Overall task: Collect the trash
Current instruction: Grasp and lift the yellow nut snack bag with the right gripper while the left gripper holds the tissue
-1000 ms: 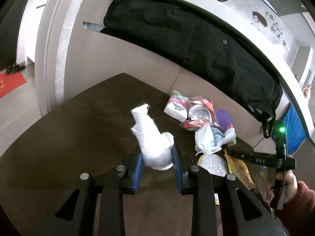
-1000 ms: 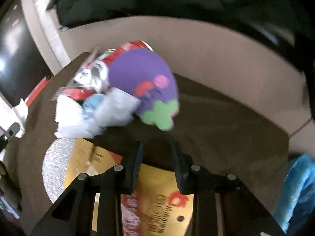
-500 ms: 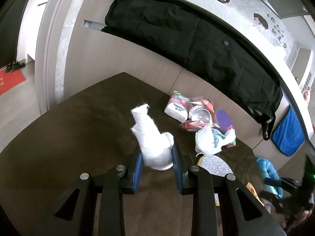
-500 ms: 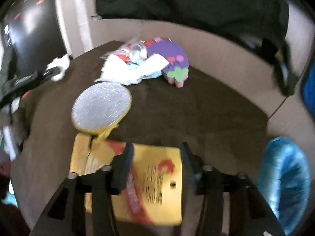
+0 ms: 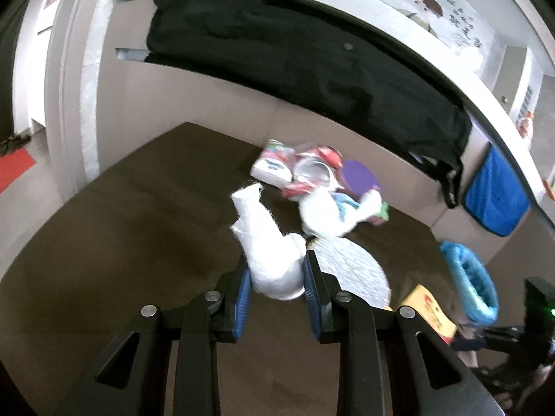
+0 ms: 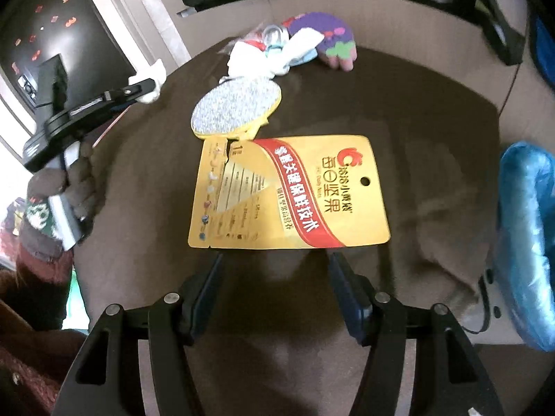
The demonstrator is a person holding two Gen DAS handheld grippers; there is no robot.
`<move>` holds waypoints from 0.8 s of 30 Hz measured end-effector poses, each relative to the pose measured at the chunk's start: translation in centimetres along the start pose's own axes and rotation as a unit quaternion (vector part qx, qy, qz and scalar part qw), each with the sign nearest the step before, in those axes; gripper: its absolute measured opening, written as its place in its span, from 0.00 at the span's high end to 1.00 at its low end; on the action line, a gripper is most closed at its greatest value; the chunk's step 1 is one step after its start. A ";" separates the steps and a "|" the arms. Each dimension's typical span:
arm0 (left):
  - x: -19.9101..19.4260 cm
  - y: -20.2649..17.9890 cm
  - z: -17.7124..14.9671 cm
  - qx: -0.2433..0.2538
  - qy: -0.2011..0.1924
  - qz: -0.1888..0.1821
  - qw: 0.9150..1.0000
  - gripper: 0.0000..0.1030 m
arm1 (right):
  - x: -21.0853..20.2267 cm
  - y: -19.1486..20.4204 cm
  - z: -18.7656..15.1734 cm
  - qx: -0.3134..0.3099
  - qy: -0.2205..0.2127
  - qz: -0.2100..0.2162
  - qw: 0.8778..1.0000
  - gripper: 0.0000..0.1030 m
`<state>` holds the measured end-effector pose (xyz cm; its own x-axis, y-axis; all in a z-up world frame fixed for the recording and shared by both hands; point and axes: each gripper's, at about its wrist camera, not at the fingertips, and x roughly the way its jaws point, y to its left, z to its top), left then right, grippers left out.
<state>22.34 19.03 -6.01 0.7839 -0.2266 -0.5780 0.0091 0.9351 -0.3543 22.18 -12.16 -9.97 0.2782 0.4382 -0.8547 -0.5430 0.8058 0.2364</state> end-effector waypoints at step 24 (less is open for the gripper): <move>-1.1 0.0 -0.8 -0.008 0.002 -0.002 1.000 0.72 | 7.9 4.1 10.1 0.025 -0.002 -0.064 0.998 0.04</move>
<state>21.03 19.03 -5.95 0.7817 -0.2308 -0.5793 0.0018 0.9298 -0.3680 30.16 -1.34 -11.12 0.3453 0.3326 -0.8776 -0.4636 0.8735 0.1487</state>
